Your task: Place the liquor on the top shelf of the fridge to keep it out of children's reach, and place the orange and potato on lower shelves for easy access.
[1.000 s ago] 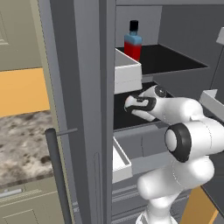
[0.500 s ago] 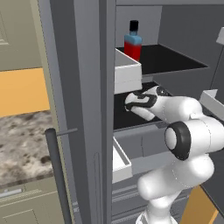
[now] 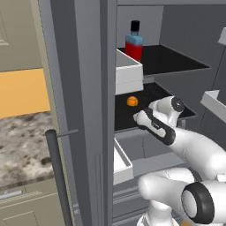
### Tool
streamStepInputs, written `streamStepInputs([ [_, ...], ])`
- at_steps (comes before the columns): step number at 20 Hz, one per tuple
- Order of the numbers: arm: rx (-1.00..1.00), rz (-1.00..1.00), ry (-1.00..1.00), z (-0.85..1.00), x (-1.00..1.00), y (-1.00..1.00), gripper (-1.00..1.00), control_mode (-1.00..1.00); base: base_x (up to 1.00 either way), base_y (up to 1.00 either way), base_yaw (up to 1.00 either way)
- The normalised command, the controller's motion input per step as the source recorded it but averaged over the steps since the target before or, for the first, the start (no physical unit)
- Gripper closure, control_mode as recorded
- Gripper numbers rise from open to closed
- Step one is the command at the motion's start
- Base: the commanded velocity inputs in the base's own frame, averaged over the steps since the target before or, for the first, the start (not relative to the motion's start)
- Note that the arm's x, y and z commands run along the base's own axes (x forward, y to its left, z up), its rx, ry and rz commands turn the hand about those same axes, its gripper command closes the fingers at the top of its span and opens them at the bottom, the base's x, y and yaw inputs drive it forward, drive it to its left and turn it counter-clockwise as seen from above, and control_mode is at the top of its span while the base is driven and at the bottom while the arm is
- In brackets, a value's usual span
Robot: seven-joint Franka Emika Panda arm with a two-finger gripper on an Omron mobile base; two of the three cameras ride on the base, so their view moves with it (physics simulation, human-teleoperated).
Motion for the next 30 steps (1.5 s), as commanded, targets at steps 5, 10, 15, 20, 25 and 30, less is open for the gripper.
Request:
streamStepInputs([
  [5,0.0,0.0,0.21,1.0,-0.97,-0.01,-1.0,-1.0,0.0,0.0,0.0],
  [10,-0.04,0.0,0.3,0.67,-1.0,-0.04,-1.0,-1.0,0.0,0.0,0.0],
  [15,-0.07,0.0,0.14,0.22,-1.0,0.0,-1.0,-1.0,0.0,0.0,0.0],
  [20,-0.03,0.0,0.01,0.44,-0.97,0.0,-1.0,-1.0,0.0,0.0,0.0],
  [25,0.0,0.0,0.0,0.57,-0.77,0.0,-1.0,-1.0,0.0,0.0,0.0],
  [30,0.0,0.0,0.0,0.21,-0.27,0.0,-1.0,1.0,-0.57,0.0,0.05],
])
